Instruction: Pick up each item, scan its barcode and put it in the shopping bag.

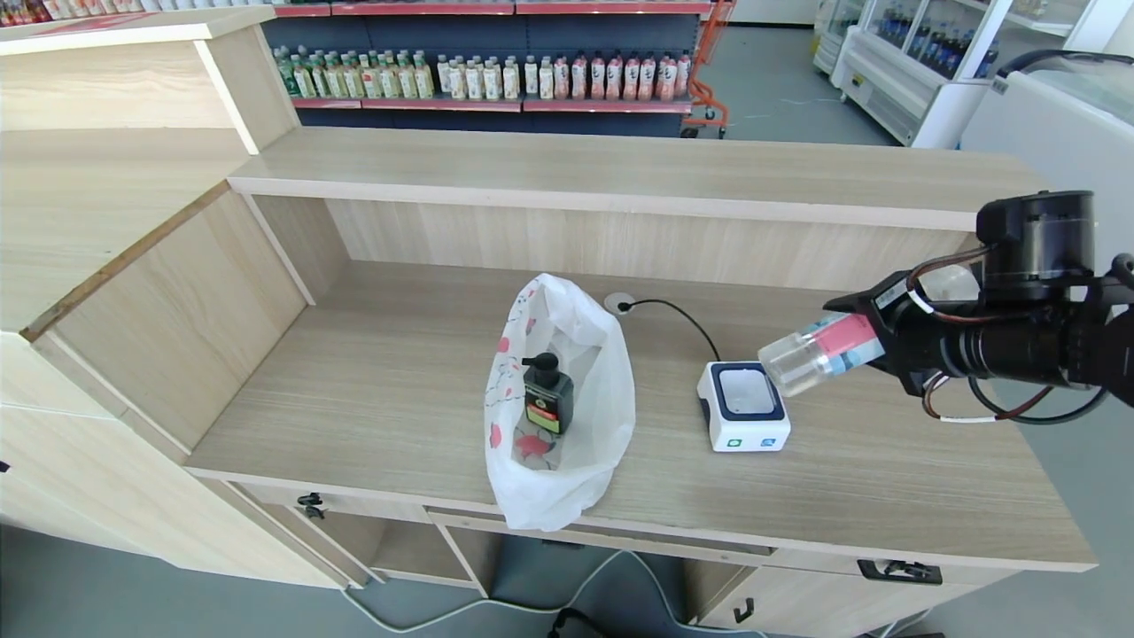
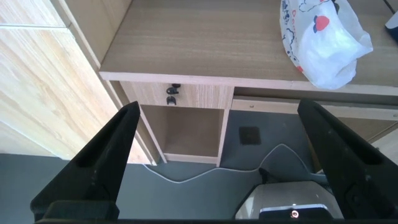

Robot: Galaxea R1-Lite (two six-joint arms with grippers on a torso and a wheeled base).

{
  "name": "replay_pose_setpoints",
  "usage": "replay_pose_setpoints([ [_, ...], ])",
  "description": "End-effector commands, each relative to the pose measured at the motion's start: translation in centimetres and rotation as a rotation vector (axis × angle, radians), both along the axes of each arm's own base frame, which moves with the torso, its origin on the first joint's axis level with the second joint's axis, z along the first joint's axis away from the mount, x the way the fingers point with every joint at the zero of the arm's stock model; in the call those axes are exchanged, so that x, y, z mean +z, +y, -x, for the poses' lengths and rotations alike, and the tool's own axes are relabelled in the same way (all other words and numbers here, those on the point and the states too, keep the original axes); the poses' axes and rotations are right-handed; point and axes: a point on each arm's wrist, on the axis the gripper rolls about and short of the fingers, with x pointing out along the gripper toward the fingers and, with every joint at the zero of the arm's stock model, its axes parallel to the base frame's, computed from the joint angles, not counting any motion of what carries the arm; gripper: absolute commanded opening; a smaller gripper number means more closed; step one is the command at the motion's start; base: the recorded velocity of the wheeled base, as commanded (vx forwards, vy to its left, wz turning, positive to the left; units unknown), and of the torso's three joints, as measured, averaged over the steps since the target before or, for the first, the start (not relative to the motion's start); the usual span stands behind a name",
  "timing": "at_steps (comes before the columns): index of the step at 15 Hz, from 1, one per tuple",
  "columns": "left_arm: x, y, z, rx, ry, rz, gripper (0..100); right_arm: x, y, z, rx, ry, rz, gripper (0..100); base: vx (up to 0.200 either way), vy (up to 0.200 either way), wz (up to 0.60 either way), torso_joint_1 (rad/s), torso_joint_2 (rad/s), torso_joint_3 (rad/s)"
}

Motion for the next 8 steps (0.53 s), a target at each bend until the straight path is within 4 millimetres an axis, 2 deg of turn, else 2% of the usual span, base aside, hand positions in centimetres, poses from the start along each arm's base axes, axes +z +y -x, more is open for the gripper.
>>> replay_pose_setpoints([
  [1,0.0,0.0,0.0,-0.001,0.000,0.002,100,-1.2,-0.4,-1.4,-0.031,0.044,-0.017,0,0.000,0.000,0.00,0.000,0.00,0.000],
  [3,0.0,0.0,0.0,-0.001,0.000,0.001,100,-2.2,-1.1,-2.2,-0.056,0.072,-0.020,0,0.000,0.000,0.00,0.000,0.00,0.000],
  [8,0.0,0.0,0.0,-0.001,0.000,0.002,100,-2.3,-1.2,-3.2,-0.064,0.065,-0.014,0,0.000,0.000,0.00,0.000,0.00,0.000],
])
